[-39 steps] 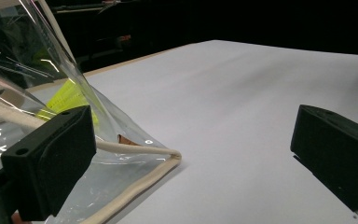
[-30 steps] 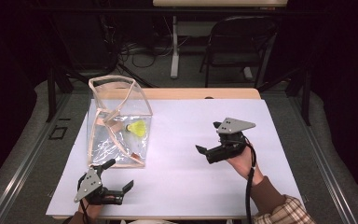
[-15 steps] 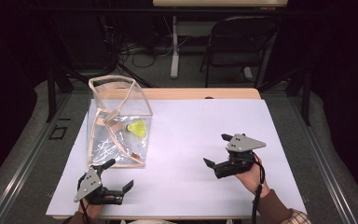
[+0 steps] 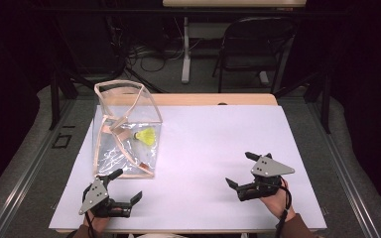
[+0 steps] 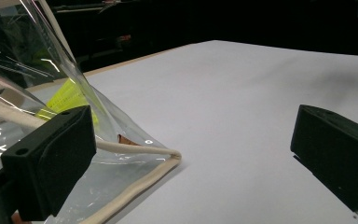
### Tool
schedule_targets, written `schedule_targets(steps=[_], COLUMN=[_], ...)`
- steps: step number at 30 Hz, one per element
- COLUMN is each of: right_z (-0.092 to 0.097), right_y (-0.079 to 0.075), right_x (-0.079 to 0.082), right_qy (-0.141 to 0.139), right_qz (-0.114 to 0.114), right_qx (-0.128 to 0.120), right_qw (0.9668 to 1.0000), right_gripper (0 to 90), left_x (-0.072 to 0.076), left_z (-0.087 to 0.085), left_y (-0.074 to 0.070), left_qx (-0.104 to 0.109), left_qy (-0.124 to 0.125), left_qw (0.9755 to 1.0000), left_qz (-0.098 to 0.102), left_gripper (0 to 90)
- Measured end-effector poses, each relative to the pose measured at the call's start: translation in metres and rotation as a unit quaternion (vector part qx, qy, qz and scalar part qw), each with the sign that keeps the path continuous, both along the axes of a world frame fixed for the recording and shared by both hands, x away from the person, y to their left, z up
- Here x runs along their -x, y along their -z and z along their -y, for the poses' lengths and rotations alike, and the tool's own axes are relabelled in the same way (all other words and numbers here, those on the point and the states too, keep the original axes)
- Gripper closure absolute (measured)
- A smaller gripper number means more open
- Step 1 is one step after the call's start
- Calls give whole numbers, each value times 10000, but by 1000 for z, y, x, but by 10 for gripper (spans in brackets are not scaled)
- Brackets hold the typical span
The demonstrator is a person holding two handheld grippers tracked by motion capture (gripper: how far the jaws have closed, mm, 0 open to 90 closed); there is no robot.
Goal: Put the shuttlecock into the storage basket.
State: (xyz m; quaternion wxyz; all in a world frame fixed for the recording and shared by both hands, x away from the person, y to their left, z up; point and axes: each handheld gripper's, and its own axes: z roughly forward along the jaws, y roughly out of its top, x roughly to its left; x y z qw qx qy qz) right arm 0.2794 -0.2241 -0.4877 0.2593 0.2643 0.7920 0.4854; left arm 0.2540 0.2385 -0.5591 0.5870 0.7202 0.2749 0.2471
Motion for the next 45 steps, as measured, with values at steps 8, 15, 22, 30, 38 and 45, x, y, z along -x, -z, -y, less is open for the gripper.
schedule_targets(steps=[8, 15, 22, 30, 38, 45], right_z=[6, 9, 15, 20, 23, 28], right_y=[12, 23, 34, 43, 51, 56], right_x=[8, 14, 20, 26, 32, 39], right_qy=[-22, -88, -94, -76, -51, 60], right_qz=[100, 121, 141, 179, 189, 229], right_qx=[-1, 32, 16, 48, 7, -26], right_qw=[9999, 9999, 9999, 9998, 9998, 9997], right_gripper=[0, 0, 0, 0, 0, 0], left_x=[0, 0, 0, 0, 0, 0], left_z=[0, 0, 0, 0, 1, 1], left_y=[0, 0, 0, 0, 1, 1], left_qx=[-9, -12, -28, -31, -38, -38], left_qy=[3, 8, 6, 2, 0, 9], left_qw=[10000, 10000, 10000, 10000, 10000, 10000], left_qz=[-10, -19, -25, -30, -34, -46], left_gripper=[0, 0, 0, 0, 0, 0])
